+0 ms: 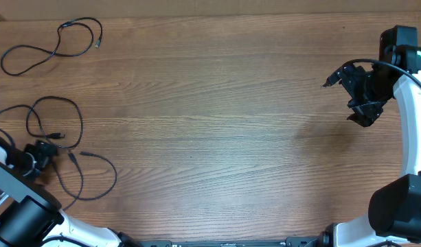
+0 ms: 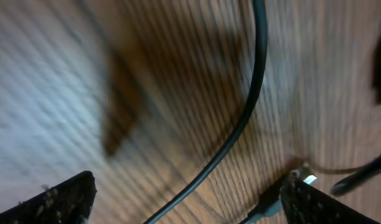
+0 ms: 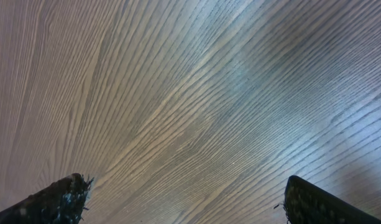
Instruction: Untangle cables
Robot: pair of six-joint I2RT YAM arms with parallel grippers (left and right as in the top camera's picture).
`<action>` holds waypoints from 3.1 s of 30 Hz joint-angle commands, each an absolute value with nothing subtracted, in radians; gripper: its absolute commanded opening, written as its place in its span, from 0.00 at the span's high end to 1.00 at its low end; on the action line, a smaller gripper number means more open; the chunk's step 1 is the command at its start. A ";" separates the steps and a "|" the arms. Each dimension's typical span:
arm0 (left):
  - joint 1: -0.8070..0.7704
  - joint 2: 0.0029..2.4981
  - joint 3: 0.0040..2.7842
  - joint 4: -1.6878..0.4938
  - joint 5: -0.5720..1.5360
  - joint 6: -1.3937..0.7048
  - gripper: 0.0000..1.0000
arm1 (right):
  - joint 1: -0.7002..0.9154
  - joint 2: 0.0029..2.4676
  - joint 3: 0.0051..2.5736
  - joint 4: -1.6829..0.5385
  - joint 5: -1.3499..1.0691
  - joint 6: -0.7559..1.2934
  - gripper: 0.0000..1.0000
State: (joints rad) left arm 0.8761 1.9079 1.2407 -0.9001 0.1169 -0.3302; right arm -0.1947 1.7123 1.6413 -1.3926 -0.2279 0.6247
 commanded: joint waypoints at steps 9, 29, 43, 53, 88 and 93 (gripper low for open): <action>0.863 1.909 1.198 -0.871 -0.065 -0.297 0.69 | -0.197 1.713 1.643 -1.393 -0.221 0.625 0.00; 0.863 1.909 1.394 -0.897 -0.377 -0.324 0.96 | -0.197 1.713 1.643 -1.393 -0.221 0.625 0.00; 0.913 1.909 1.567 -0.967 -0.510 -0.372 0.96 | -0.197 1.713 1.643 -1.393 -0.221 0.625 0.00; 0.985 1.909 1.566 -0.897 -0.435 -0.388 0.90 | -0.197 1.713 1.643 -1.393 -0.221 0.625 0.00; 0.778 1.909 1.323 -0.989 0.046 -0.293 0.96 | -0.197 1.713 1.643 -1.393 -0.221 0.625 0.00; 0.757 1.909 1.256 -0.939 0.044 -0.309 0.96 | -0.197 1.713 1.643 -1.393 -0.221 0.625 0.00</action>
